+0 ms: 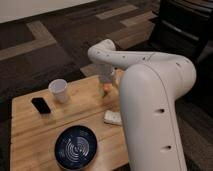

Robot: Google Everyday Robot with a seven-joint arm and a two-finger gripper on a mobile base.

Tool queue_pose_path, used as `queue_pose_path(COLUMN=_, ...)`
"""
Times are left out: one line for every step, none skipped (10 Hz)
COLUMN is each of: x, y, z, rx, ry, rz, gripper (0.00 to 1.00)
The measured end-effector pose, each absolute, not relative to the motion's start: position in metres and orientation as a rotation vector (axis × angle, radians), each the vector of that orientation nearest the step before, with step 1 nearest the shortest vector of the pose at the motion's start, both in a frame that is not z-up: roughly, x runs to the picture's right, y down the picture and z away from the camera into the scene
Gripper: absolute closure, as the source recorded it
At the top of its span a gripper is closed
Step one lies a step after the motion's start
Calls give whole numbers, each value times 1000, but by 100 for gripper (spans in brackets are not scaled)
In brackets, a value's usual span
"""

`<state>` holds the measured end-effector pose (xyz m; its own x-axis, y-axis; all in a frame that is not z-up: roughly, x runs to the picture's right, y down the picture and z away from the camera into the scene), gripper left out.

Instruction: Drag the pepper across the table

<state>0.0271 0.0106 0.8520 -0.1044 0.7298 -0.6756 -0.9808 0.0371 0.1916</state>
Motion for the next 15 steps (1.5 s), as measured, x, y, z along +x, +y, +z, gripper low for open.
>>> queue_pose_path(x=29, y=7, z=862, rx=-435, ry=747, rz=1521, gripper=35)
queue_pose_path(x=28, y=4, z=874, rx=-438, ry=744, rz=1516, gripper=35)
queue_pose_path(x=22, y=3, z=883, rx=-447, ry=742, rz=1506, gripper=35)
queue_pose_path(x=17, y=4, z=893, rx=-461, ry=744, rz=1496, gripper=35)
queue_pose_path(x=14, y=5, z=900, rx=-472, ry=745, rz=1481, gripper=35)
queue_pose_path(x=6, y=7, z=905, rx=-484, ry=745, rz=1461, gripper=35)
queue_pose_path(x=2, y=9, z=909, rx=-495, ry=748, rz=1452, gripper=35)
queue_pose_path(x=5, y=10, z=912, rx=-493, ry=757, rz=1453, gripper=42)
queue_pose_path(x=6, y=10, z=913, rx=-489, ry=761, rz=1454, gripper=55)
queue_pose_path(x=6, y=10, z=915, rx=-486, ry=766, rz=1460, gripper=71)
queue_pose_path(x=9, y=9, z=916, rx=-481, ry=770, rz=1468, gripper=87)
queue_pose_path(x=11, y=9, z=917, rx=-478, ry=773, rz=1475, gripper=94)
queue_pose_path(x=15, y=9, z=918, rx=-470, ry=777, rz=1485, gripper=94)
queue_pose_path(x=27, y=8, z=918, rx=-451, ry=793, rz=1512, gripper=94)
queue_pose_path(x=49, y=10, z=915, rx=-425, ry=831, rz=1564, gripper=94)
